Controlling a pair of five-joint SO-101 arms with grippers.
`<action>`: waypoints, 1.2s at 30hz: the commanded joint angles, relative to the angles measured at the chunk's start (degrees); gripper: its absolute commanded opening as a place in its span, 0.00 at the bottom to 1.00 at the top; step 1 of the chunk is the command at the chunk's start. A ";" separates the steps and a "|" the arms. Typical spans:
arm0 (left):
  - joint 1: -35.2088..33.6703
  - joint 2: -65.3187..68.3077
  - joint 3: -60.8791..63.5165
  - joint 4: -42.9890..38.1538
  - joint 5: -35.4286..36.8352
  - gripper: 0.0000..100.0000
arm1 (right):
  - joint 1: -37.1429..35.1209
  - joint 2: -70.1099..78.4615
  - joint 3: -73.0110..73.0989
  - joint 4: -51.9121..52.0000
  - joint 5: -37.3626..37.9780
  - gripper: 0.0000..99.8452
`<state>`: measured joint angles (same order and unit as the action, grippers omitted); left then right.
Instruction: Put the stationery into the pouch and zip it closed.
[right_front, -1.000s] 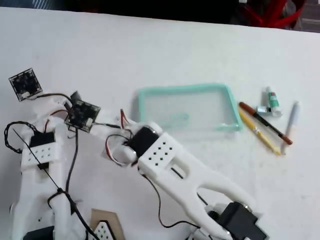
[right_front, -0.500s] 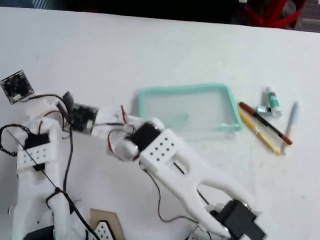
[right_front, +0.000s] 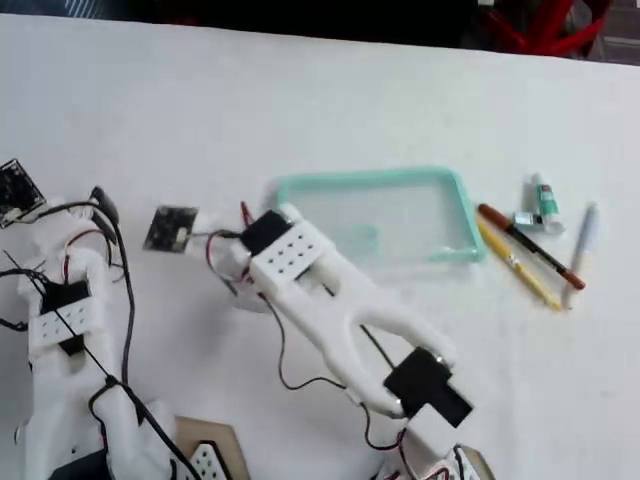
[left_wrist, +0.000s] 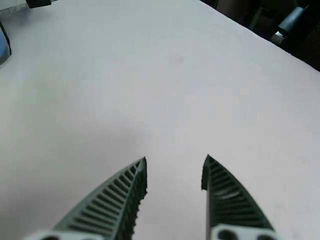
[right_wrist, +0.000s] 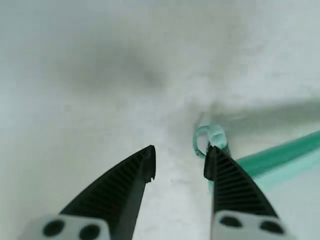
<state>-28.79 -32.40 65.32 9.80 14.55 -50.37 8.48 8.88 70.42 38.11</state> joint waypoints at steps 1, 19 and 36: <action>-1.10 -0.40 -0.18 -1.49 0.44 0.18 | -2.86 0.31 -2.37 -1.98 1.05 0.17; -1.01 -0.04 -0.35 -1.58 0.44 0.18 | -1.54 4.09 -2.64 1.71 15.38 0.17; -0.92 -0.04 -0.18 -2.73 0.26 0.18 | 9.54 12.70 -11.16 1.98 24.79 0.29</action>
<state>-30.37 -32.40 65.32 9.54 14.64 -44.13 20.53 2.73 70.51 61.23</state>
